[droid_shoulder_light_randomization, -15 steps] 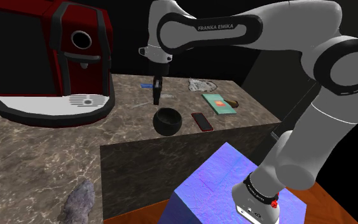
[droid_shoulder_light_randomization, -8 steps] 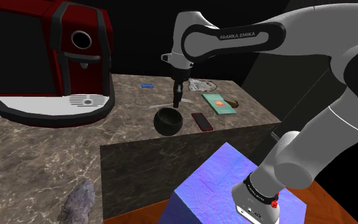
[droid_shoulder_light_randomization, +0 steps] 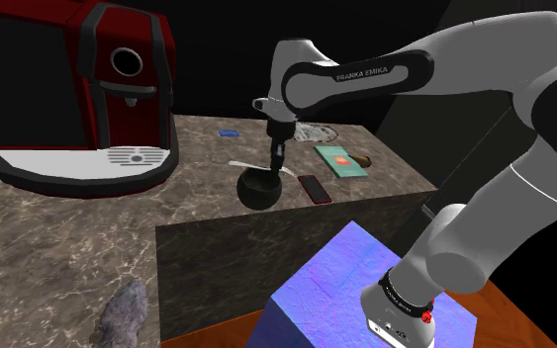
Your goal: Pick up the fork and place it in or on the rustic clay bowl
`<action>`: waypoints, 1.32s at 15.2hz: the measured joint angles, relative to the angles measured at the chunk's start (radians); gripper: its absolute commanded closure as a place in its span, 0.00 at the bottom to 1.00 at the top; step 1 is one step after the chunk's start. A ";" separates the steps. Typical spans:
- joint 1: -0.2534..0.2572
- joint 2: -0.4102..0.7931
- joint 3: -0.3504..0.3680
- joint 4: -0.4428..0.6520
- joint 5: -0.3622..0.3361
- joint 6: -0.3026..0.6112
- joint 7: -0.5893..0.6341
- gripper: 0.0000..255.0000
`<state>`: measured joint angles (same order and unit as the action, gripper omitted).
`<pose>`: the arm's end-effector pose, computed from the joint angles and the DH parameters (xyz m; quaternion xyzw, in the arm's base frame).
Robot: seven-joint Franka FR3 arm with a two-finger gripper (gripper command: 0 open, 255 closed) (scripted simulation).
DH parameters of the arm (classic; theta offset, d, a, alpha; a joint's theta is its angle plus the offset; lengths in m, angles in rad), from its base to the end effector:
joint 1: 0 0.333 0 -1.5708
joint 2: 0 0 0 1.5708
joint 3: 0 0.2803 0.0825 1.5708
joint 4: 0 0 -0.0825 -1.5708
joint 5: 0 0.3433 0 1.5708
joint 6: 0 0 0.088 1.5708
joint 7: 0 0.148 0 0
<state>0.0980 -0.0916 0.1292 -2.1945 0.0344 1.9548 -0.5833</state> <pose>0.4468 0.1070 0.3569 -0.9197 -0.3855 0.0714 0.0226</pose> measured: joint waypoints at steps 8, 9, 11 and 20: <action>0.000 0.004 -0.001 -0.017 -0.001 0.024 0.000 0.00; 0.000 0.005 -0.001 -0.018 -0.001 0.024 0.000 0.00; 0.000 0.006 0.000 -0.020 -0.001 0.025 0.000 0.00; -0.002 -0.011 -0.003 0.082 -0.001 -0.095 -0.001 0.00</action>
<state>0.0964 -0.1030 0.1264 -2.1123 0.0337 1.8598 -0.5844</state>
